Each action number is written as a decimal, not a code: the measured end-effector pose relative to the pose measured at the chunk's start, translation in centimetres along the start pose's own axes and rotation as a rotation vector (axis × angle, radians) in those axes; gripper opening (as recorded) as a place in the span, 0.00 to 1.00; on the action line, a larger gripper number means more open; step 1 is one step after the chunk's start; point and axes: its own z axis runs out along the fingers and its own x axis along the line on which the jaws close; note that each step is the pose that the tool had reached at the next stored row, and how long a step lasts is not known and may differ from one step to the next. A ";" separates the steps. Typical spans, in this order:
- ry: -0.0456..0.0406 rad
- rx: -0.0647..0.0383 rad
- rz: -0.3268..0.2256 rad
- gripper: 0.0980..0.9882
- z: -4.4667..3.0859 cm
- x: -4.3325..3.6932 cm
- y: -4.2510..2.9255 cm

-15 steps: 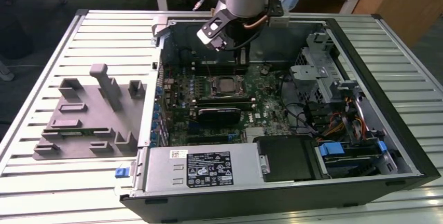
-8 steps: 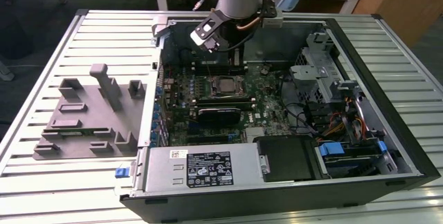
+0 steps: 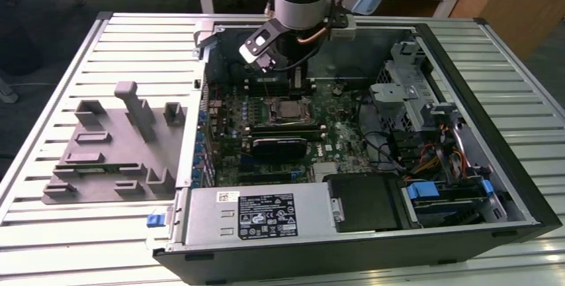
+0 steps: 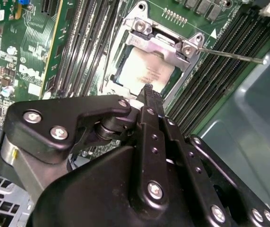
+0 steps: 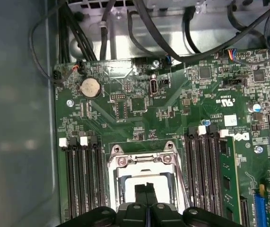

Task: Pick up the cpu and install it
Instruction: 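Close the cpu cover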

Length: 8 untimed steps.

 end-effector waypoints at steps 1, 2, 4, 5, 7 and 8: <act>-0.0002 0.001 0.000 0.01 0.13 -0.01 -0.01; -0.0004 0.003 0.000 0.01 0.25 -0.01 -0.01; -0.0007 0.005 0.000 0.01 0.42 -0.02 -0.03; -0.0009 0.005 0.000 0.01 0.43 -0.02 -0.03; -0.0009 0.005 0.000 0.01 0.43 -0.02 -0.04; -0.0009 0.005 0.000 0.01 0.43 -0.02 -0.04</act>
